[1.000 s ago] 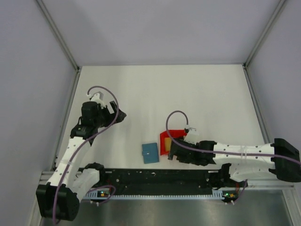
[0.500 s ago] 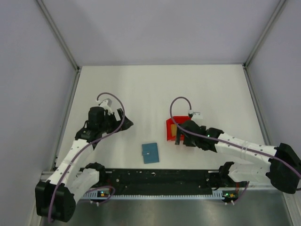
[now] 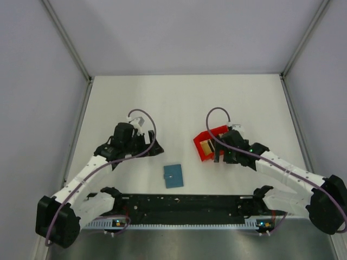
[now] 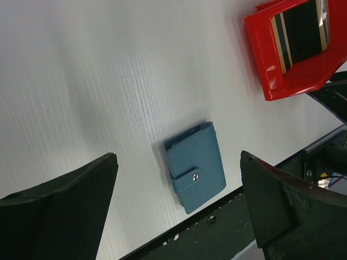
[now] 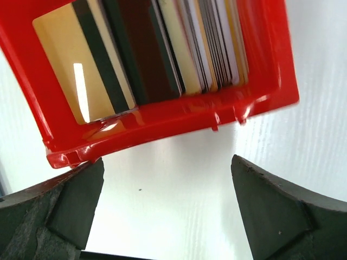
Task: Put the credit cards into the card holder
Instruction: Move the storage box to the center of the board.
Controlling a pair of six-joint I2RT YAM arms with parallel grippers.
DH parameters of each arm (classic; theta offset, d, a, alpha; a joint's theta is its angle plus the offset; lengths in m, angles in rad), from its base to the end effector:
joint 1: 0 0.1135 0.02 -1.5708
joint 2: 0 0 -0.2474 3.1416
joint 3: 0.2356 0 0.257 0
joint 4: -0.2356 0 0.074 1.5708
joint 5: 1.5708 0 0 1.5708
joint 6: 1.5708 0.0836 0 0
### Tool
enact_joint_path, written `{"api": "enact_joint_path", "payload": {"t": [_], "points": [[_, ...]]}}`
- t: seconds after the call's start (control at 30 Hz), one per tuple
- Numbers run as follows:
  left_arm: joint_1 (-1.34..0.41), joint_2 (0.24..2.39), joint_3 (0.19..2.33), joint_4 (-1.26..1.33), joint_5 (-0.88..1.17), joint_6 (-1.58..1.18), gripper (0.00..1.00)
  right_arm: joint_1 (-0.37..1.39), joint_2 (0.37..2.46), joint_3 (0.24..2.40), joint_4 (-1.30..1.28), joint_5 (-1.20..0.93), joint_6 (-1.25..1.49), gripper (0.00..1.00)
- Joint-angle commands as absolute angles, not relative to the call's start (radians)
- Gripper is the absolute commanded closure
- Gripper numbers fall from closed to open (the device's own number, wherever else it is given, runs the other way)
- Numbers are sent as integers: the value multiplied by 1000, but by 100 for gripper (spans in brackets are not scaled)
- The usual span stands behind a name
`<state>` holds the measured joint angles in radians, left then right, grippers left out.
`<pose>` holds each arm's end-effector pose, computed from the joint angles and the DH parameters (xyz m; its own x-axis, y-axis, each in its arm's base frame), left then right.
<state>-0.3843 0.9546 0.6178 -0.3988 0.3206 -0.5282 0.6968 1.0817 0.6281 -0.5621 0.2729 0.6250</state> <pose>0.2185 -0.1168 0.1865 -0.8258 -0.1820 -0.5338 0.1809 0.8110 -0.5563 0.1955 0.1342 0.1450 -0.8264 0.0432 -0.5614 -0.0315 0.9920 0.1226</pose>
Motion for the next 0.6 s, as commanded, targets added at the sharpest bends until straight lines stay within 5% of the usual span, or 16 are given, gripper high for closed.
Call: {"api": "enact_joint_path", "payload": {"t": [0.0, 0.33, 0.57], "points": [[-393, 997, 692, -439, 302, -496, 3, 624, 1051, 623, -569, 281, 595, 1], [-400, 1100, 739, -454, 295, -474, 3, 503, 1192, 710, -488, 180, 391, 1], [-402, 1095, 752, -544, 174, -501, 2, 511, 1068, 701, -519, -98, 586, 2]]}}
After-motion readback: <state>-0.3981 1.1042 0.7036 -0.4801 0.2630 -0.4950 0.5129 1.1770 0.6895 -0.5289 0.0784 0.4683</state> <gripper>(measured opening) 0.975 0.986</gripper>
